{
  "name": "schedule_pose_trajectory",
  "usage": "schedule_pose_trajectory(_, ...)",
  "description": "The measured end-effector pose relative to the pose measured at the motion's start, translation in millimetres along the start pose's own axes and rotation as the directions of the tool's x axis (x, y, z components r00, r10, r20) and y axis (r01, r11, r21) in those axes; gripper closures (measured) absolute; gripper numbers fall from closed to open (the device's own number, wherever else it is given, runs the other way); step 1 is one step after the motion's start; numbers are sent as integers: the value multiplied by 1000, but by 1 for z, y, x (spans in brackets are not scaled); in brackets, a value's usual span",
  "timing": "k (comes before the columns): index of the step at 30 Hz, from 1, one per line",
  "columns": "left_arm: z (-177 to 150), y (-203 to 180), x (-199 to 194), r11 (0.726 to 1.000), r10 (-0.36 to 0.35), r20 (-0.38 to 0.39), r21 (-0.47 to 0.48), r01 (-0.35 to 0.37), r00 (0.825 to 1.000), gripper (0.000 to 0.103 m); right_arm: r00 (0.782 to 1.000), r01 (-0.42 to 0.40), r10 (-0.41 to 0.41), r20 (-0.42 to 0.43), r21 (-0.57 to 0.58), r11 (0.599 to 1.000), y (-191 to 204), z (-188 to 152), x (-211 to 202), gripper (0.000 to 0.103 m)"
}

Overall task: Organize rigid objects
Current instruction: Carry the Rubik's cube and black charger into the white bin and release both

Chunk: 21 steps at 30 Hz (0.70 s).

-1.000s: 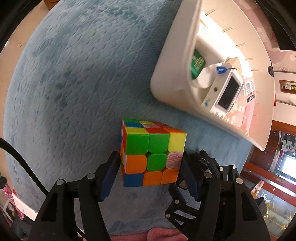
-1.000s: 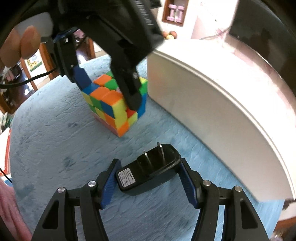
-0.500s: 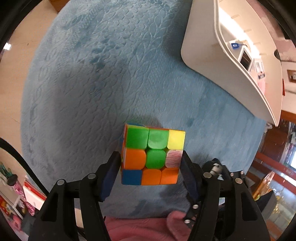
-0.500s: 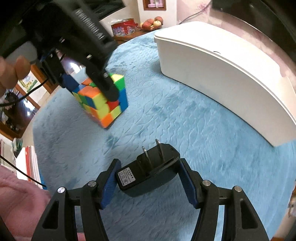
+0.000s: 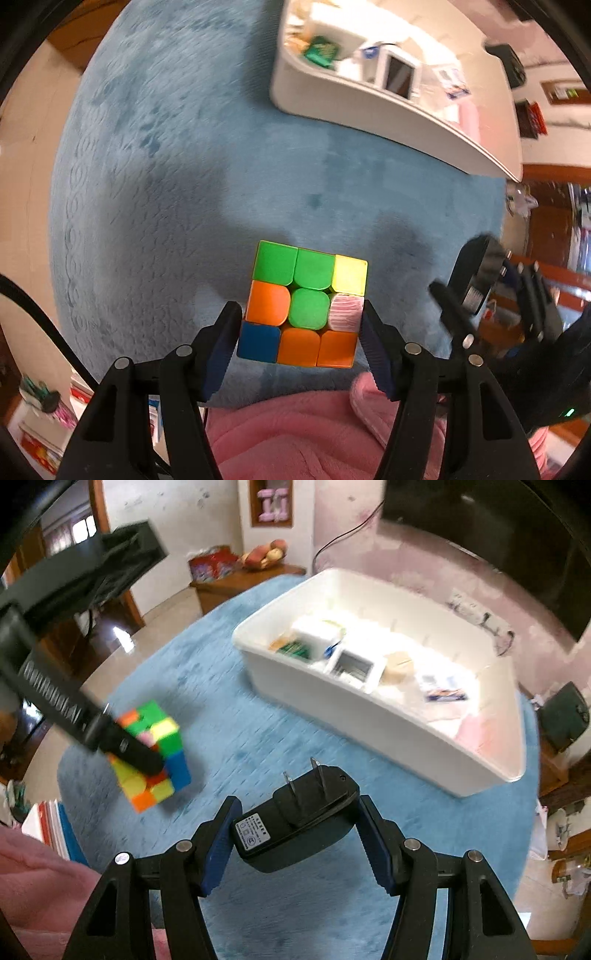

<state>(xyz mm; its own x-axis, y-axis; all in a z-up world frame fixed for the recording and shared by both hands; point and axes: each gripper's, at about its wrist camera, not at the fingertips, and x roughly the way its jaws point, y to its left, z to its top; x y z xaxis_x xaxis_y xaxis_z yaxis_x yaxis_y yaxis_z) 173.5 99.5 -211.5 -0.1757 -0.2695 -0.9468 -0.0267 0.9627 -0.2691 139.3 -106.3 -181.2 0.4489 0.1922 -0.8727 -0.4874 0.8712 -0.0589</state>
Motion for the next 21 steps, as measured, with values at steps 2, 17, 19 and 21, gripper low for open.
schedule_pose_trajectory(2, 4, -12, -8, 999, 1, 7, 43, -1, 1000, 36, 1000, 16, -16, 20, 22, 1000, -7, 7, -7, 39)
schedule_pose_trajectory(17, 50, -71, -79, 973, -64, 202, 229, 16, 977, 36, 979, 90, -116, 165, 158, 983, -60, 49, -36, 39)
schedule_pose_trajectory(19, 58, -76, -84, 971, -78, 230, 239, 21, 970, 37, 977, 88, -120, 176, 181, 980, -68, 54, -35, 39)
schedule_pose_trajectory(21, 66, -79, -86, 970, -81, 254, 243, 18, 964, 37, 974, 97, -133, 183, 197, 976, -75, 58, -31, 39)
